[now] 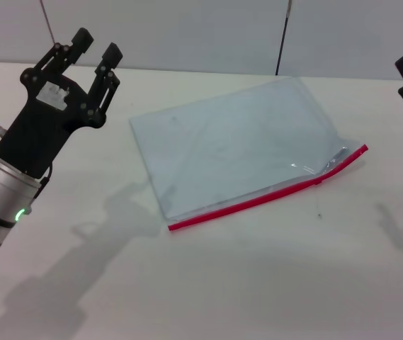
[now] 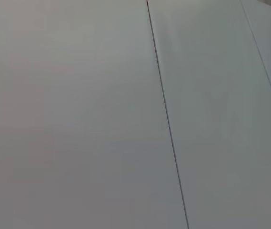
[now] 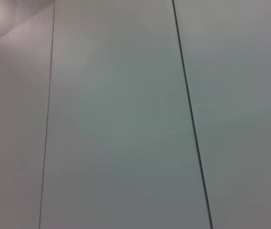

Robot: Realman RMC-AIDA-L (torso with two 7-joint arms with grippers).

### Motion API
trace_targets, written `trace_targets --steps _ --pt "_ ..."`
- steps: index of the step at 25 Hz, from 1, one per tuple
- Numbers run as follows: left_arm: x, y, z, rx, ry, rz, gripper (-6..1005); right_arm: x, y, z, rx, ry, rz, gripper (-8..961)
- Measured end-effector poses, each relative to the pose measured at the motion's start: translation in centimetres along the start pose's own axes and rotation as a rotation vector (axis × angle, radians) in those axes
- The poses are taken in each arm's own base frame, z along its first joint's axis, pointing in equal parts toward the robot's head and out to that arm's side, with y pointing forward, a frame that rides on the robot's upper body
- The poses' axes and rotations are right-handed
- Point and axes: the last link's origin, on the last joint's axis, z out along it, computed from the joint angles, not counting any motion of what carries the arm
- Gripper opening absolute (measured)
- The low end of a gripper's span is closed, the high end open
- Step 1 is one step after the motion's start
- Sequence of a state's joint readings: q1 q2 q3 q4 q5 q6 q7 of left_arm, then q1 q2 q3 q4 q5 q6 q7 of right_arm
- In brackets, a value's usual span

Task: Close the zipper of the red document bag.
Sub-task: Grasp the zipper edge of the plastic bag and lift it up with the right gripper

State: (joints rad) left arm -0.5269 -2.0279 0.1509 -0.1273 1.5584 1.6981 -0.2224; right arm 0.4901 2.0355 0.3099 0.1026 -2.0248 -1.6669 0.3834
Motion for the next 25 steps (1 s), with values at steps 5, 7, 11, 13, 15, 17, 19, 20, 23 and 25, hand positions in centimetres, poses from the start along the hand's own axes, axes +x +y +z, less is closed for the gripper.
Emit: trace_targets --steps 5,7,11,13,15,17,19,20,23,25 --pt "0.0 0.0 0.0 0.001 0.000 0.000 441 0.0 0.0 0.1 0.000 0.002 0.001 700" --pt "0.0 -0.1 0.0 0.002 0.000 0.000 441 0.0 0.0 0.1 -0.001 0.002 0.000 697" --pt "0.0 -0.1 -0.1 0.005 0.000 0.000 441 0.1 0.0 0.3 -0.003 0.005 0.001 689" --pt "0.0 -0.1 -0.1 0.007 0.000 0.000 441 0.4 -0.1 0.6 -0.001 0.024 0.022 685" --pt "0.0 -0.2 -0.1 0.010 0.000 0.001 441 0.8 -0.5 1.1 0.005 0.062 0.070 681" --pt "0.0 -0.3 -0.2 0.013 0.000 0.003 441 1.3 -1.2 1.7 0.011 0.112 0.130 677" --pt "0.0 -0.3 -0.2 0.017 -0.001 0.005 442 1.9 -2.3 2.2 0.019 0.188 0.199 674" --pt "0.0 -0.4 -0.3 0.018 -0.001 0.006 442 2.1 -2.8 2.3 0.025 0.219 0.226 672" --pt "0.0 -0.4 -0.3 0.019 -0.002 0.009 442 2.6 -4.4 2.6 0.041 0.326 0.304 666" --pt "0.0 -0.5 -0.4 0.021 -0.004 0.011 442 2.9 -5.1 2.6 0.057 0.381 0.328 662"
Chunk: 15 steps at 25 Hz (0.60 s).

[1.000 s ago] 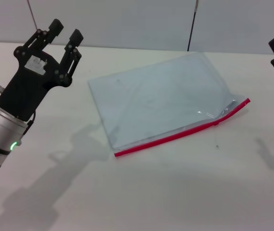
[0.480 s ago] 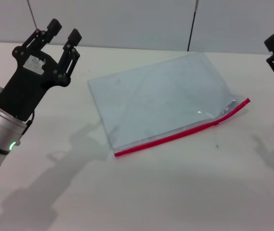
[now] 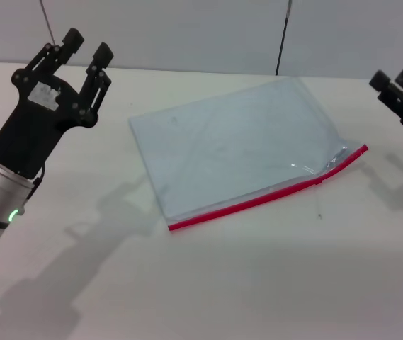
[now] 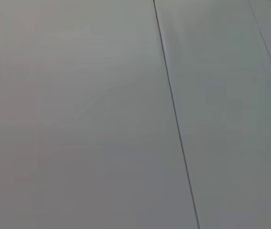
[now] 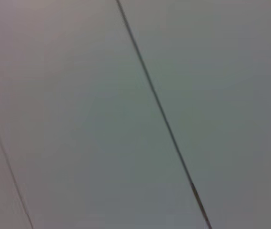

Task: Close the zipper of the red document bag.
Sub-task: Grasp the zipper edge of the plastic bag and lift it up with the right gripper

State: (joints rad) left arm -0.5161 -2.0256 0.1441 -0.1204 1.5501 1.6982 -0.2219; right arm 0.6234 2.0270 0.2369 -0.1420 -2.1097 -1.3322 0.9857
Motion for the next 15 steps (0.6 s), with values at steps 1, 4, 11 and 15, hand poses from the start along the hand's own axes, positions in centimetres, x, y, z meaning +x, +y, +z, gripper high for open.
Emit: trace_targets --steps 1,4,11,15 --pt "0.0 0.0 -0.1 0.001 -0.001 0.001 442 0.1 -0.4 0.0 0.015 0.028 0.011 660" --pt "0.0 -0.1 -0.1 0.002 -0.002 0.002 442 0.6 -1.8 -0.2 0.074 0.125 0.037 654" --pt "0.0 -0.1 -0.1 0.002 -0.002 0.004 442 2.3 -2.7 0.9 0.144 0.325 0.060 641" --pt "0.0 -0.1 0.1 0.000 -0.001 0.004 442 2.9 -2.7 1.6 0.163 0.397 0.049 633"
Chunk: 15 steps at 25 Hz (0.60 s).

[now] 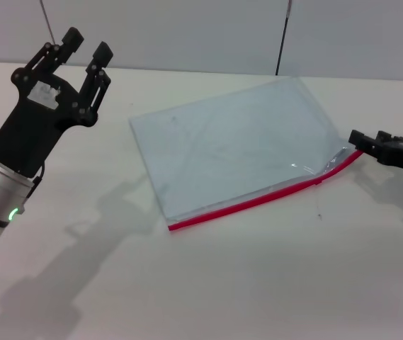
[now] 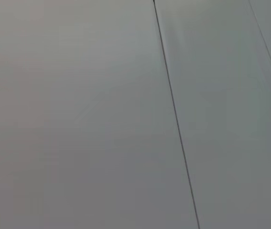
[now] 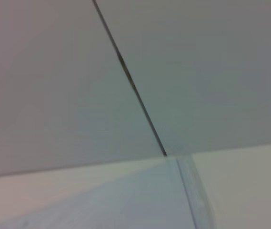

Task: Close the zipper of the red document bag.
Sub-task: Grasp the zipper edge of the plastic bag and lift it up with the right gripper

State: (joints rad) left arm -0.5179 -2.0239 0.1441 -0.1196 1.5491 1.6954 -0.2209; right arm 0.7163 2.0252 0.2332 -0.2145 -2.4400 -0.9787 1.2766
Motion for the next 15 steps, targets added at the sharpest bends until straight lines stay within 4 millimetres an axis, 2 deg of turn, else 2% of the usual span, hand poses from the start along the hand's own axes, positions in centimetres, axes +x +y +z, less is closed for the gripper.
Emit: trace_targets --steps 15 --pt "0.0 0.0 0.1 -0.001 -0.001 -0.001 443 1.3 1.3 1.3 -0.016 0.095 -0.018 604"
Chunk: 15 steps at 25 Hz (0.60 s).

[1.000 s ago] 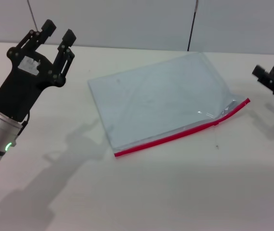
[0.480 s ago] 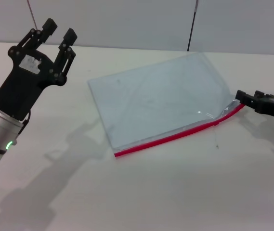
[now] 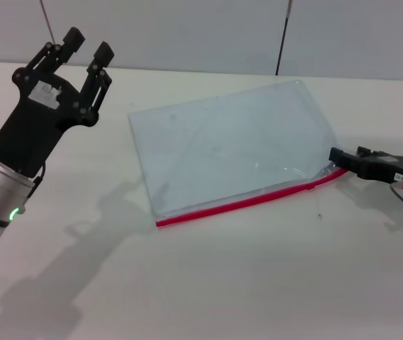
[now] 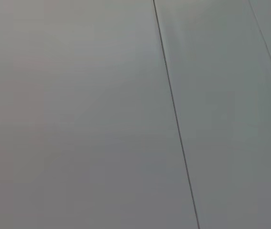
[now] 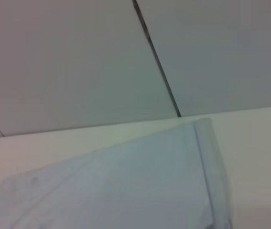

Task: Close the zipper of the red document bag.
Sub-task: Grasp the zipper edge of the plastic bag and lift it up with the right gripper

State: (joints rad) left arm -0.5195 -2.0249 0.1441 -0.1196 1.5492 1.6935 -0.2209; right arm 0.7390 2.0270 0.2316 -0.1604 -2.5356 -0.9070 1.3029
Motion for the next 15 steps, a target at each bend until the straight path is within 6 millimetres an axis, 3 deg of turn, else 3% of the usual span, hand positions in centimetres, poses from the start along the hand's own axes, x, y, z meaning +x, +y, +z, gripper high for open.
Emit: trace_targets --steps 10,15 --pt "-0.04 -0.06 -0.29 0.005 -0.005 0.000 443 0.39 -0.89 -0.83 0.025 -0.012 0.050 585" --pt "-0.06 -0.09 -0.33 0.006 -0.007 0.001 443 0.43 -0.36 -0.45 0.000 0.025 0.032 576"
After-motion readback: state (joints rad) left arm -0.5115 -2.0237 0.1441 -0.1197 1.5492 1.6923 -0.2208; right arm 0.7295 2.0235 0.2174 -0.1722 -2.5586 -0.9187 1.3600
